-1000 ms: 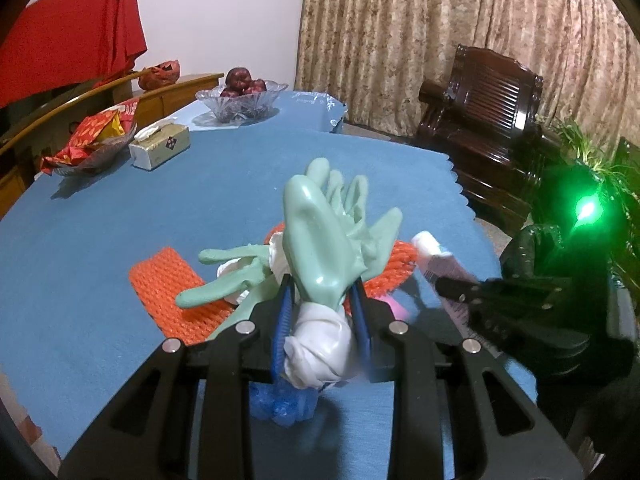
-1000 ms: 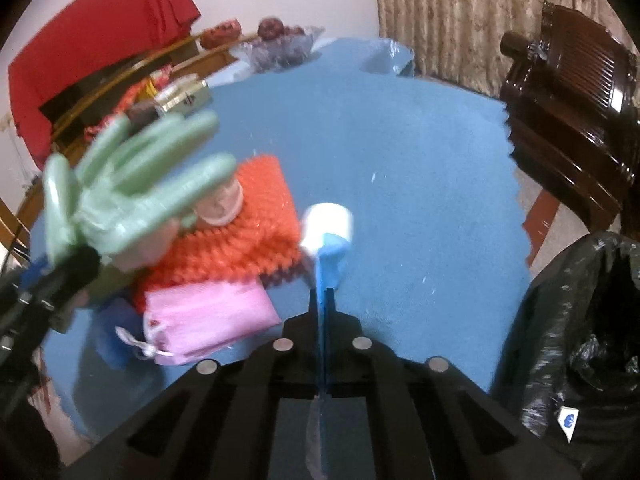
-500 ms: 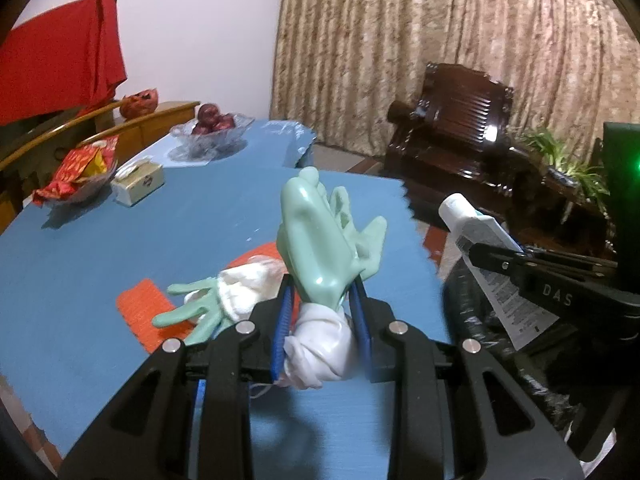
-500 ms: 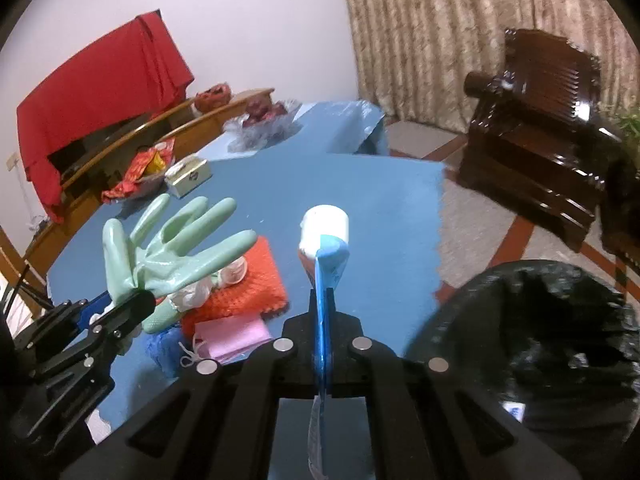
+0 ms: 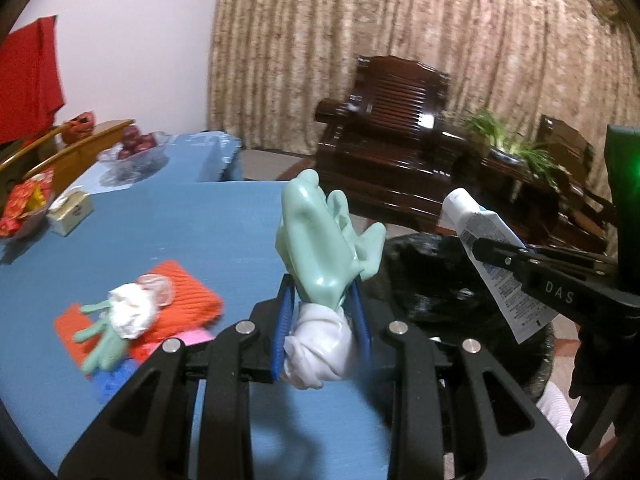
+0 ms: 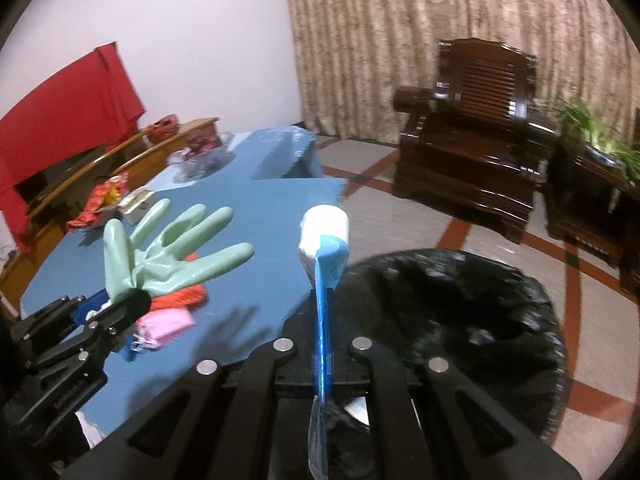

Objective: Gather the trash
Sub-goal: 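Lift the glove with the left gripper while the right gripper carries the tube toward the bin, then open both grippers over the bin, dropping the glove and tube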

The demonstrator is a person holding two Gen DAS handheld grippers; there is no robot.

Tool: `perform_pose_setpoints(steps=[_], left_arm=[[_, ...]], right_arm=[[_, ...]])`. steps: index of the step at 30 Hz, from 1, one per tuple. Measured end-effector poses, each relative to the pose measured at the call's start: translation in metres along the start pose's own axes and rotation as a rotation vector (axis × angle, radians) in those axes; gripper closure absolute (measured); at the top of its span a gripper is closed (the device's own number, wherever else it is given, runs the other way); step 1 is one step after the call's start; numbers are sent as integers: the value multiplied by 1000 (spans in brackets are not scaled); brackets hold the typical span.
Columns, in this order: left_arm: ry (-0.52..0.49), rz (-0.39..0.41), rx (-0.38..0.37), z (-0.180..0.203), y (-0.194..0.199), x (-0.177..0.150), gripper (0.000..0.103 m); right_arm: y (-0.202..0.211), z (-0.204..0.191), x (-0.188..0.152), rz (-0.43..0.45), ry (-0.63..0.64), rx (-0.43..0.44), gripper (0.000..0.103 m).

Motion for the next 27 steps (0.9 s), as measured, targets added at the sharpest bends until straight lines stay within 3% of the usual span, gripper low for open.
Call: perform_pose_setpoints(steps=[13, 16, 17, 18, 20, 22, 24, 25, 27], left_arm=[[-117, -105, -126, 89, -65, -4, 76], [-132, -118, -159, 102, -74, -4, 68], [-134, -116, -160, 103, -74, -3, 57], [-134, -104, -163, 103, -73, -2, 48], [-133, -86, -158, 100, -70, 1, 41], [-130, -68, -142, 93, -65, 3, 35], [-121, -54, -117, 80, -60, 6, 25], [-112, -46, -106, 72, -57, 6, 23], [-100, -32, -76, 59, -49, 6, 14]], right_arm=[[-12, 94, -35, -55, -125, -121, 101], [-14, 107, -39, -56, -133, -145, 97], [-13, 110, -40, -56, -135, -156, 85], [-12, 115, -40, -51, -140, -173, 66], [-8, 119, -40, -35, -147, -190, 50], [-3, 122, -40, -22, -144, -202, 45], [1, 122, -39, -7, -142, -217, 29], [4, 120, -37, 5, -142, -214, 27], [7, 115, -33, 25, -140, -206, 9]])
Point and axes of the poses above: each gripper's, at about its wrist camera, not at the fingertips, and y roughly against the way its jaws point, z to its right, x to its top, the point moved 9 cm from there along -y, roughly the way its jaws point, and after that the axes turned 7 degrees about -z, right-handed, at the moved point
